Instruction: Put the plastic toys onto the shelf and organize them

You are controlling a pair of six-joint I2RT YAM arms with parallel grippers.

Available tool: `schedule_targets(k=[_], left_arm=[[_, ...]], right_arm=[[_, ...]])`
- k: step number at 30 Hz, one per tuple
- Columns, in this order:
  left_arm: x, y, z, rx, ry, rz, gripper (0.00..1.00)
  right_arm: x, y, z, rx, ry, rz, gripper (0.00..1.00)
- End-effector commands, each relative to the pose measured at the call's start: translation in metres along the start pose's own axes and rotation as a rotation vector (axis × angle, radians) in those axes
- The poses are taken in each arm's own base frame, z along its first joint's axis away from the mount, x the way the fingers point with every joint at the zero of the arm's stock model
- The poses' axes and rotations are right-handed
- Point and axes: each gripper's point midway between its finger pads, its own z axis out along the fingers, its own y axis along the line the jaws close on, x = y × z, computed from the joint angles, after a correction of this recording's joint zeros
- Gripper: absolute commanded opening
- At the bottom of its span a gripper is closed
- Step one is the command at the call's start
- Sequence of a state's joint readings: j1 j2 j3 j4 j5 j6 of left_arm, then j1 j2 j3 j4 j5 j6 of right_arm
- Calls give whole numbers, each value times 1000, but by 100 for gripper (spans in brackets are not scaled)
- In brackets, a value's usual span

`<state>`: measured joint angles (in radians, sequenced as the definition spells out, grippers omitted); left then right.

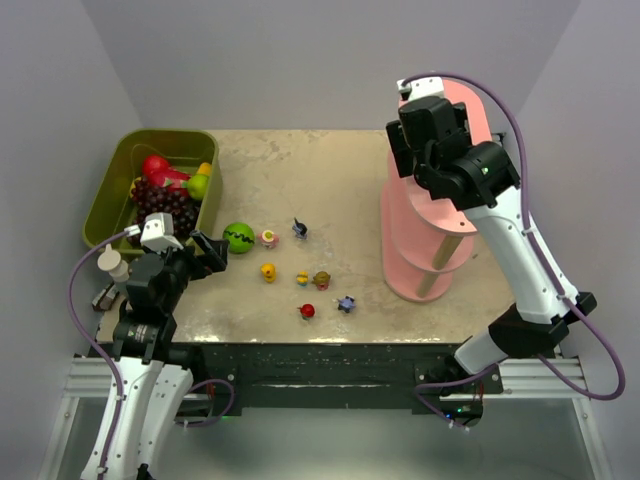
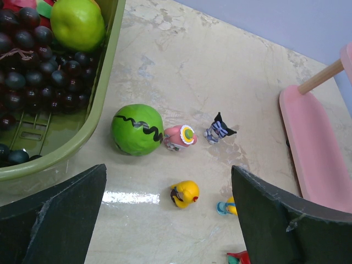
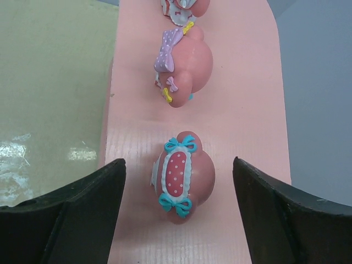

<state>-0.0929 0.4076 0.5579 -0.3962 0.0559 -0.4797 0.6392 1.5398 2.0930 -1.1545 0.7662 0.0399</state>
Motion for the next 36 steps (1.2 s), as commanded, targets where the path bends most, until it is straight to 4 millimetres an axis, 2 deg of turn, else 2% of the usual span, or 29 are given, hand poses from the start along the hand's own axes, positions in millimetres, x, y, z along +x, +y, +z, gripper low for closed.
schedule_targets(k=[1,5,6,8,9,11,12,14,15,18,19,20,21,22,26,27,29,30,32,33,34,36], left_arm=[[-8,-4,1,14,-33,0,99],[-8,-3,0,9,-34,-2,99],[-9,-3,0,7,-36,-4,100],[-9,-3,0,7,-38,-4,100],[-9,-3,0,6,-38,-4,99],[-9,-2,1,3,-35,-4,100],[-9,-2,0,3,-36,-4,99],[-8,-2,1,-1,-35,-4,100],[-8,-1,0,-4,-36,-6,100],[-9,-1,0,-6,-41,-7,100],[-9,0,0,-8,-38,-7,100],[-9,-1,0,-7,-39,-7,100],[-8,0,0,-10,-37,-7,100],[-8,0,1,-12,-33,-7,100],[-7,1,2,-14,-25,-6,99],[-7,1,2,-16,-27,-6,100],[-8,1,2,-19,-28,-8,99],[-8,2,1,-21,-31,-9,100],[-8,2,1,-23,-33,-9,100],[-10,2,1,-26,-38,-9,100],[-9,3,0,-27,-37,-8,100],[-10,3,0,-32,-39,-8,99]], right_arm=[[-30,-19,-24,-34,-120,88,82],[-52,-15,-52,-189,-234,158,83],[-54,-20,-63,-217,-267,179,83],[-65,-19,-75,-275,-331,213,83],[-67,-6,-82,-362,-352,207,83],[-77,1,-100,-464,-432,193,83],[-75,25,-106,-590,-444,155,83],[-78,46,-116,-708,-477,129,82],[-72,64,-119,-795,-462,102,82],[-63,95,-114,-888,-430,77,80],[-60,107,-118,-920,-427,67,80],[-60,117,-118,-940,-431,67,80],[-51,130,-115,-957,-408,46,80],[-47,146,-122,-976,-404,25,80],[-25,203,-123,-1036,-335,-43,80],[-11,223,-114,-1035,-289,-78,79],[2,247,-113,-1038,-263,-109,79],[19,265,-103,-1040,-216,-143,79],[32,289,-100,-1052,-187,-142,78],[40,296,-92,-1028,-166,-154,78],[53,313,-83,-1009,-132,-175,77],[56,328,-71,-977,-135,-173,72]])
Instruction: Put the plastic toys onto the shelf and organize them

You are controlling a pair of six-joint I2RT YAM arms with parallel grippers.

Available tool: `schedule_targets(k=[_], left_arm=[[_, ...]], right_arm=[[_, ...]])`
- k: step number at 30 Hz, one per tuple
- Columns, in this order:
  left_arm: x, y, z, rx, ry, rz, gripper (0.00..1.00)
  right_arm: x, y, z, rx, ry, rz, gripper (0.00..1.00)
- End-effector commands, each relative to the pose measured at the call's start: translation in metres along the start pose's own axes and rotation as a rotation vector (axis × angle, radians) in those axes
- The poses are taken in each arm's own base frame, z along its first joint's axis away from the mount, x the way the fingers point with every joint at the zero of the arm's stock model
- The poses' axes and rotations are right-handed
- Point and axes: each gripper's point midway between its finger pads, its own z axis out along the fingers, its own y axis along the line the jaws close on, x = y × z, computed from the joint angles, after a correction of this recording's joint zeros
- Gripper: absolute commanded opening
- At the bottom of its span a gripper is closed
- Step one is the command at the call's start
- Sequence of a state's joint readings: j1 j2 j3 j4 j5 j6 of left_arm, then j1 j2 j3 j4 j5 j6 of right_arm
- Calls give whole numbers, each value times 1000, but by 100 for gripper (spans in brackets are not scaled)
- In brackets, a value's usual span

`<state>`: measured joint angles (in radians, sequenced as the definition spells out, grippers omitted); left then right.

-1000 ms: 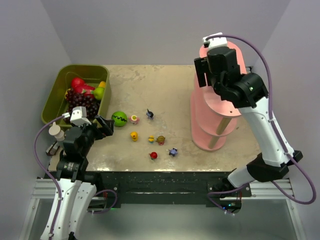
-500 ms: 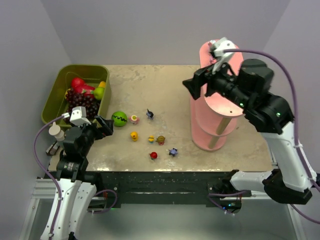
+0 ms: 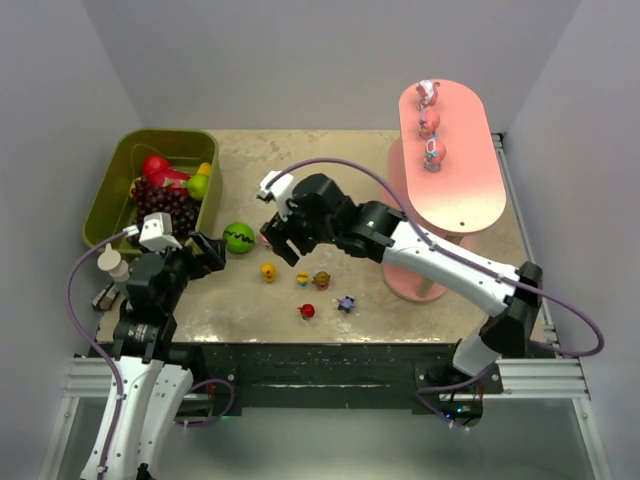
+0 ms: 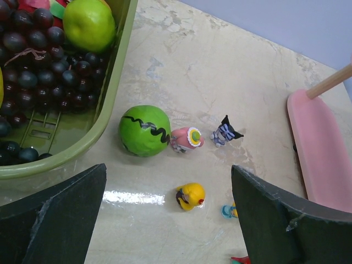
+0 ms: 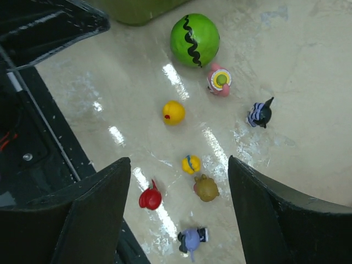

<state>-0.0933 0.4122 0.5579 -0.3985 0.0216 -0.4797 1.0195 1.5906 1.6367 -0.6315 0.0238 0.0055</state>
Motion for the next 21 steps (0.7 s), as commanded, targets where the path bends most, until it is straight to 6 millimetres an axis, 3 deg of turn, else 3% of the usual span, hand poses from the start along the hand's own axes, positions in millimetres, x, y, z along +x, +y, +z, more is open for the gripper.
schedule_targets(k=[1,3,4,11,17,21], left_arm=[[-9,-3,-2,1,-33,-10,100],[-11,-3,-3,3,-39,-10,100],[-10,-3,-4,3,-39,-10,100],[-13,1,-5,-20,-58,-13,100],[-13,2,-5,-22,-57,-13,100],[-13,1,-6,-21,-59,-13,100]], right_arm=[[0,-7,48,87,-27,17,71],[1,-9,68,99,-27,5,68],[12,-11,85,114,6,-11,67],[17,-14,148,115,-34,-127,64],[12,-28,175,151,-55,-136,63],[22,-40,191,163,-33,-137,63]])
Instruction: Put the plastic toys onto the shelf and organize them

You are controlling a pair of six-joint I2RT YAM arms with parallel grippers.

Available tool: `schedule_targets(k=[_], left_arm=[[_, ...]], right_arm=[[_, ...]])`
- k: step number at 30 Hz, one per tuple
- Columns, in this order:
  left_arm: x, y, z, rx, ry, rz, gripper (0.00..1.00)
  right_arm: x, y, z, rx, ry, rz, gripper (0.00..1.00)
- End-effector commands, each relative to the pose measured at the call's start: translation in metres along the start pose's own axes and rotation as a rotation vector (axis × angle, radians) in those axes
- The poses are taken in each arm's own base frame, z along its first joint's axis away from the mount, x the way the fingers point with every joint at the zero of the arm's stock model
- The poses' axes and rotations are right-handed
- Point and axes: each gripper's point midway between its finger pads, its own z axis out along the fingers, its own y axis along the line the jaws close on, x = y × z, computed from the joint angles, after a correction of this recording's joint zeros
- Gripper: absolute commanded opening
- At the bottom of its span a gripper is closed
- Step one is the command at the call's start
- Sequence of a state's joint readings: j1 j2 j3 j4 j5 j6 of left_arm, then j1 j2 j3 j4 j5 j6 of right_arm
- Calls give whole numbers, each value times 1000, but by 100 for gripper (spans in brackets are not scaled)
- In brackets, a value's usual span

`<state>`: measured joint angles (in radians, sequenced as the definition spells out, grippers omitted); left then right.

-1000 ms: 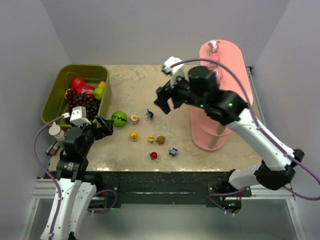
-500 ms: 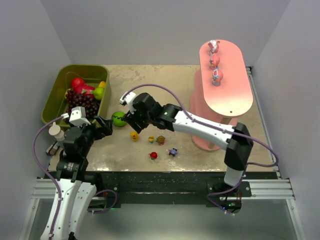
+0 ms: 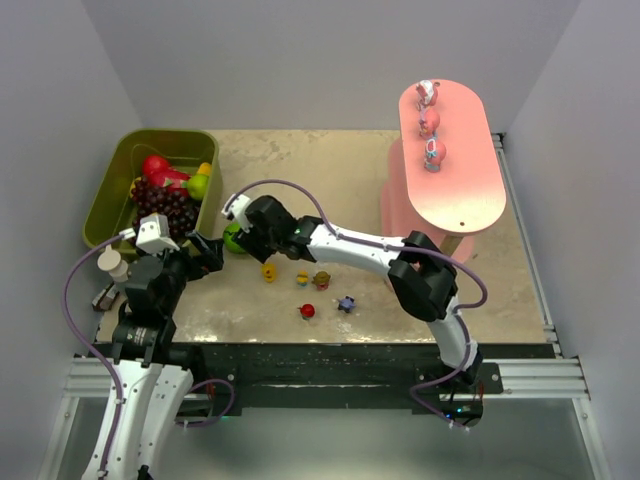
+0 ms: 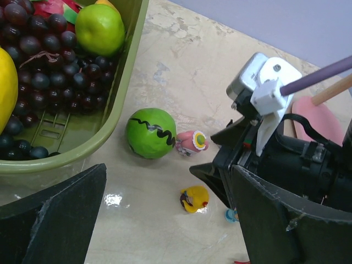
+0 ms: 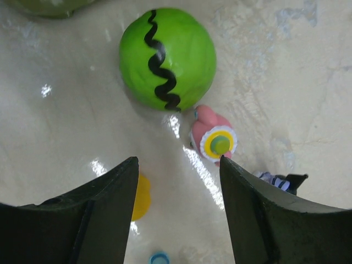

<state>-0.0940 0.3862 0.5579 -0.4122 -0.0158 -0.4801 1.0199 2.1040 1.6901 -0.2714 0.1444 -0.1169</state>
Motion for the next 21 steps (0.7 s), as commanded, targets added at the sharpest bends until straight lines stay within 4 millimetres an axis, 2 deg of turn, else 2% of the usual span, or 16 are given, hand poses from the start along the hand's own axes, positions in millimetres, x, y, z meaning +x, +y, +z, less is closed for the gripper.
schedule_targets(k=[1,6,9,21], left_arm=[[-9,-3,-1,6,-31,-12,99],[-9,-3,-1,5,-31,-12,100],[-9,-3,-1,5,-29,-12,100],[-8,-3,-1,5,-28,-12,99]], right_arm=[[-46,-26,1,60,-136,-2,63],[-38,-39,13,64,-127,9,61],[-30,-39,20,39,-112,5,60],[3,-26,44,-39,-50,-2,58]])
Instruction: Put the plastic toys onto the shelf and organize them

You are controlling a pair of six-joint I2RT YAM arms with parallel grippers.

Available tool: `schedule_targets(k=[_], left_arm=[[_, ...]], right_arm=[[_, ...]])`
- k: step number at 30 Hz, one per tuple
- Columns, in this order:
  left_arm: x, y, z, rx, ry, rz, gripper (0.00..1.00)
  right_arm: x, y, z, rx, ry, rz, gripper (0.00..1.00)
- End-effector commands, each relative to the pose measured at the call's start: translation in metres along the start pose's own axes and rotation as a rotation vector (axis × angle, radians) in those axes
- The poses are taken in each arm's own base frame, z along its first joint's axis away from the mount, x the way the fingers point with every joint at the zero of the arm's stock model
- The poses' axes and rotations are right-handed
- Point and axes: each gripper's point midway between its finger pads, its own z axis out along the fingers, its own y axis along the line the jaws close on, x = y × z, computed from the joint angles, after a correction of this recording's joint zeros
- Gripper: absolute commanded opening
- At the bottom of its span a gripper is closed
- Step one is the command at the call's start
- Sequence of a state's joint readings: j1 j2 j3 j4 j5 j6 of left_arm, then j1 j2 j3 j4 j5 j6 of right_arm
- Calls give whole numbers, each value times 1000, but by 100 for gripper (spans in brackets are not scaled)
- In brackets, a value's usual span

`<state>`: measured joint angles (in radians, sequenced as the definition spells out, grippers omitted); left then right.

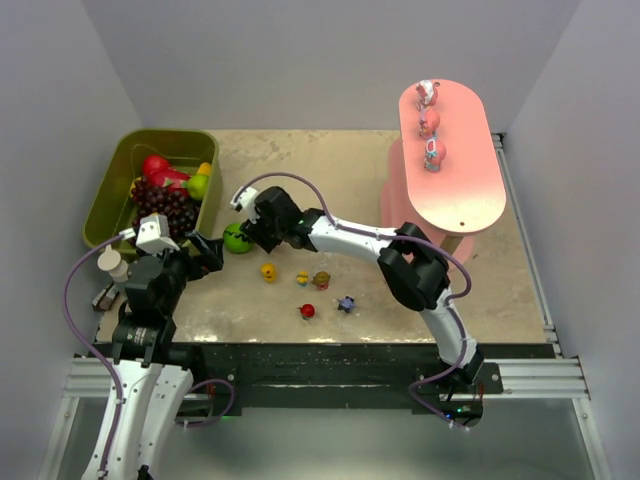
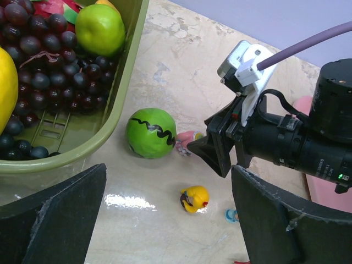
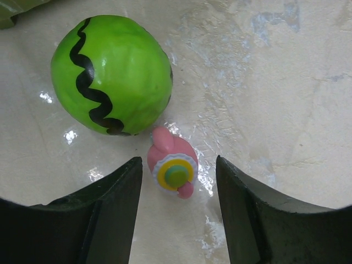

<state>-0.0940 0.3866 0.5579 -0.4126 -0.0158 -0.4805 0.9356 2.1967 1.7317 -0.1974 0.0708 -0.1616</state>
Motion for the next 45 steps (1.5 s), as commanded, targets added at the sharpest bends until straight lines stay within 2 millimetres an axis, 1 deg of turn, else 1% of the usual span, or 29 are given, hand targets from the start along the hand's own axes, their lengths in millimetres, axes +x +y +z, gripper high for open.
schedule_targets(k=[1,6,9,10,14,15,18,20,21,23,24,25,27,28,29,30,31,32,34,35,37,38,39,40,41,42,43,44,45], left_arm=[[-8,-4,-1,6,-28,-11,99],[-8,-3,0,3,-28,-12,100],[-8,-3,-1,2,-29,-12,100],[-9,-3,-1,2,-30,-12,99],[-9,-3,-1,2,-30,-12,100],[-9,-3,-1,4,-29,-12,100],[-9,-3,-1,3,-31,-12,99],[-9,-3,-1,2,-30,-12,99],[-9,-3,-1,3,-31,-13,100],[-9,-3,-1,4,-31,-12,100],[-9,-3,-1,4,-31,-12,100],[-9,-3,-1,6,-30,-12,100],[-10,-4,-1,6,-31,-12,100],[-9,-4,-1,7,-29,-12,100],[-9,-4,-1,6,-28,-12,100],[-8,-3,0,6,-27,-12,99],[-8,-4,-1,8,-27,-12,100],[-8,-4,0,8,-27,-12,100],[-9,-4,-1,8,-29,-12,99],[-8,-4,-1,9,-27,-12,100],[-8,-4,0,11,-26,-12,100],[-8,-5,0,13,-25,-11,100],[-8,-5,0,13,-23,-10,100],[-8,-5,0,13,-23,-10,100],[-8,-5,0,13,-23,-10,99],[-7,-5,0,12,-22,-10,99],[-8,-5,0,13,-25,-10,100],[-8,-5,-1,14,-26,-10,100],[-8,-5,-1,14,-26,-10,100]], right_arm=[[-5,7,10,-36,-31,-11,58],[3,10,16,-48,-11,-9,57],[5,9,18,-40,-6,1,52],[5,7,17,-39,-7,8,44],[-2,6,11,-33,-23,23,27],[-5,6,8,-31,-29,27,19],[-14,3,-1,-21,-46,55,0],[-18,-1,-10,6,-33,97,0],[-26,-5,-20,16,-42,113,0],[-30,-8,-34,37,-24,151,0],[-40,-13,-49,60,-37,158,0],[-44,-13,-57,62,-37,208,0],[-45,-20,-75,100,-11,237,0],[-52,-22,-89,110,-20,270,0],[-49,-23,-98,112,9,275,0],[-51,-23,-105,114,8,287,0],[-59,-26,-121,120,-14,309,0],[-57,-26,-127,123,-1,315,0],[-64,-29,-144,136,-15,337,0],[-70,-32,-159,142,-29,346,0],[-77,-33,-174,154,-40,356,0],[-82,-38,-188,169,-53,360,0],[-86,-40,-195,177,-59,363,0],[-83,-41,-203,190,-44,365,0],[-90,-49,-214,227,-62,369,0],[-92,-52,-221,252,-65,368,0],[-88,-56,-228,279,-43,368,0],[-94,-67,-241,336,-62,374,0],[-94,-72,-248,371,-60,374,0]])
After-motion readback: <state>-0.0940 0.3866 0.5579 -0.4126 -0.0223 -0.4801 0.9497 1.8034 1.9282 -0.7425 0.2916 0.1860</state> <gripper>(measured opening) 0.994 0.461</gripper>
